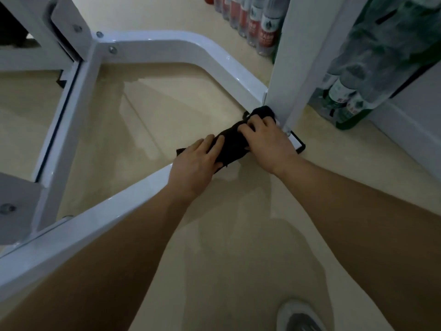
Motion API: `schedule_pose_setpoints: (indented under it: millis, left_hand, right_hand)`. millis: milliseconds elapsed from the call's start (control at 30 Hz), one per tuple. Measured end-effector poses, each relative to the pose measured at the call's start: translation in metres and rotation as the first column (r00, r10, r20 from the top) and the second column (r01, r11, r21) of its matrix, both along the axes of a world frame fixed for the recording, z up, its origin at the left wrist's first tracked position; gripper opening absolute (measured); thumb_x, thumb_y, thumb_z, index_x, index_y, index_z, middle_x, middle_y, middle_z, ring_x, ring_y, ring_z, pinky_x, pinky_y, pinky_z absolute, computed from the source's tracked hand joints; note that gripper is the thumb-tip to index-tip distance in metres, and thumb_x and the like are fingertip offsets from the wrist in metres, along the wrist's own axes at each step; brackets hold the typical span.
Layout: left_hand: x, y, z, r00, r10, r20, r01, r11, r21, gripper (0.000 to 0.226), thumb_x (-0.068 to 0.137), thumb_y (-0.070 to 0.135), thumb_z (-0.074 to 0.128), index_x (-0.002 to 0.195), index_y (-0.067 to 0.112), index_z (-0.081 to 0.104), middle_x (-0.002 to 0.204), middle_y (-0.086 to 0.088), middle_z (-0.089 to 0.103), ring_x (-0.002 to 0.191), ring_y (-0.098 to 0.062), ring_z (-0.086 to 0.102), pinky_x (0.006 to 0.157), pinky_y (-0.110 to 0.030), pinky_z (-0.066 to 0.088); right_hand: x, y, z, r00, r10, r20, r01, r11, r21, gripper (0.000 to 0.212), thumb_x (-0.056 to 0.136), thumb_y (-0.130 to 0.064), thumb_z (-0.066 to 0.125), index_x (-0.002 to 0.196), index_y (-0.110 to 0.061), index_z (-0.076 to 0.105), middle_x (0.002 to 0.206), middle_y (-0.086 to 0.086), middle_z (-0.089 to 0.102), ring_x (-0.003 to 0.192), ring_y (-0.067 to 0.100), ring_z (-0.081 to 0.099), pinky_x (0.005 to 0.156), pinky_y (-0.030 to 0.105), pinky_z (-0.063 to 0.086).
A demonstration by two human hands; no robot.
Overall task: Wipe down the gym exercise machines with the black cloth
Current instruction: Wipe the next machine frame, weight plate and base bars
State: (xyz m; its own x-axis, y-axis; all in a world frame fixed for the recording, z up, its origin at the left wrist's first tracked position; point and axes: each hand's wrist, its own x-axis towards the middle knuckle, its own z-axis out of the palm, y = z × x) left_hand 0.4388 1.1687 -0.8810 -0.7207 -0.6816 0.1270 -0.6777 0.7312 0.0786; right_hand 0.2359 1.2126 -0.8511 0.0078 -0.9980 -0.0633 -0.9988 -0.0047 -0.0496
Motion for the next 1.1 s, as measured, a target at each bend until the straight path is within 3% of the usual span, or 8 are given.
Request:
schedule_pose_setpoints:
  millis: [100, 200, 400, 567, 700, 800, 933, 1100]
  left_hand:
    - [0.025, 0.011, 0.009, 0.995, -0.064, -0.083, 0.059, 0.997, -0.059, 0.034, 0.085, 0.011, 0.072, 0.119, 0.009, 0.069, 0.123, -0.011, 0.068, 0.102, -0.030, 0.068, 0.058, -0.040, 0.058]
    - [0.034, 0.030, 0.028, 0.996, -0.013, -0.092, 0.010, 0.999, -0.039, 0.016, 0.085, 0.011, 0.071, 0.100, 0.013, 0.073, 0.098, -0.006, 0.074, 0.083, -0.031, 0.070, 0.052, -0.034, 0.052]
    - [0.003, 0.077, 0.068, 0.982, 0.180, -0.063, -0.147, 0.923, 0.355, 0.012, 0.085, 0.025, 0.065, 0.094, 0.023, 0.057, 0.075, 0.009, 0.061, 0.073, -0.019, 0.063, 0.058, -0.032, 0.045]
    - [-0.035, 0.121, 0.100, 0.972, 0.193, -0.136, -0.059, 0.757, 0.651, 0.015, 0.087, 0.022, 0.067, 0.083, 0.021, 0.052, 0.076, 0.002, 0.059, 0.069, -0.018, 0.057, 0.057, -0.028, 0.041]
    - [-0.039, 0.147, 0.101, 0.986, 0.116, -0.123, -0.006, 0.751, 0.660, 0.021, 0.089, 0.031, 0.065, 0.082, 0.032, 0.046, 0.075, 0.001, 0.062, 0.065, -0.016, 0.058, 0.057, -0.033, 0.047]
    - [-0.035, 0.177, 0.102, 0.993, 0.088, -0.080, -0.015, 0.759, 0.651, 0.018, 0.090, 0.030, 0.069, 0.090, 0.022, 0.052, 0.075, 0.008, 0.059, 0.066, -0.010, 0.055, 0.055, -0.027, 0.039]
    - [-0.036, 0.212, 0.115, 0.978, 0.181, -0.099, -0.057, 0.697, 0.715, 0.023, 0.083, 0.028, 0.076, 0.087, 0.019, 0.055, 0.082, 0.002, 0.066, 0.077, -0.021, 0.065, 0.067, -0.038, 0.052]
    - [-0.038, 0.265, 0.162, 0.950, 0.291, -0.110, -0.091, 0.599, 0.796, 0.025, 0.085, 0.042, 0.070, 0.091, 0.023, 0.056, 0.077, -0.003, 0.069, 0.066, -0.022, 0.066, 0.061, -0.037, 0.052]
  right_hand:
    - [0.015, 0.006, 0.013, 1.000, 0.019, 0.011, -0.020, 0.999, 0.032, 0.036, 0.087, -0.010, 0.068, 0.119, -0.011, 0.052, 0.113, 0.010, 0.053, 0.097, 0.030, 0.055, 0.069, 0.044, 0.050]
    - [0.025, 0.026, 0.023, 0.998, 0.024, 0.051, -0.029, 0.995, 0.095, 0.019, 0.092, -0.017, 0.063, 0.106, -0.016, 0.051, 0.097, 0.004, 0.051, 0.077, 0.023, 0.050, 0.059, 0.036, 0.041]
    - [0.009, 0.103, 0.068, 0.972, -0.124, 0.198, 0.086, 0.978, 0.193, 0.013, 0.094, -0.027, 0.060, 0.100, -0.018, 0.055, 0.108, 0.004, 0.050, 0.086, 0.020, 0.049, 0.069, 0.035, 0.042]
    - [-0.005, 0.173, 0.105, 0.818, -0.421, 0.393, 0.280, 0.887, 0.368, 0.019, 0.085, -0.035, 0.066, 0.090, -0.020, 0.058, 0.091, 0.002, 0.060, 0.080, 0.018, 0.058, 0.067, 0.033, 0.049]
    - [-0.009, 0.205, 0.099, 0.746, -0.459, 0.483, 0.256, 0.867, 0.428, 0.016, 0.082, -0.027, 0.069, 0.086, -0.020, 0.055, 0.085, 0.000, 0.060, 0.075, 0.016, 0.057, 0.060, 0.028, 0.043]
    - [-0.015, 0.222, 0.091, 0.683, -0.453, 0.573, 0.242, 0.880, 0.408, 0.017, 0.083, -0.021, 0.069, 0.082, -0.024, 0.051, 0.084, -0.001, 0.060, 0.074, 0.016, 0.056, 0.061, 0.027, 0.042]
    - [-0.025, 0.246, 0.102, 0.651, -0.423, 0.631, 0.234, 0.902, 0.362, 0.014, 0.085, -0.022, 0.067, 0.092, -0.025, 0.055, 0.090, -0.001, 0.063, 0.078, 0.018, 0.062, 0.064, 0.028, 0.047]
    - [-0.024, 0.284, 0.139, 0.623, -0.391, 0.677, 0.232, 0.919, 0.317, 0.012, 0.088, -0.024, 0.068, 0.097, -0.027, 0.060, 0.091, -0.003, 0.066, 0.079, 0.014, 0.063, 0.065, 0.025, 0.046]
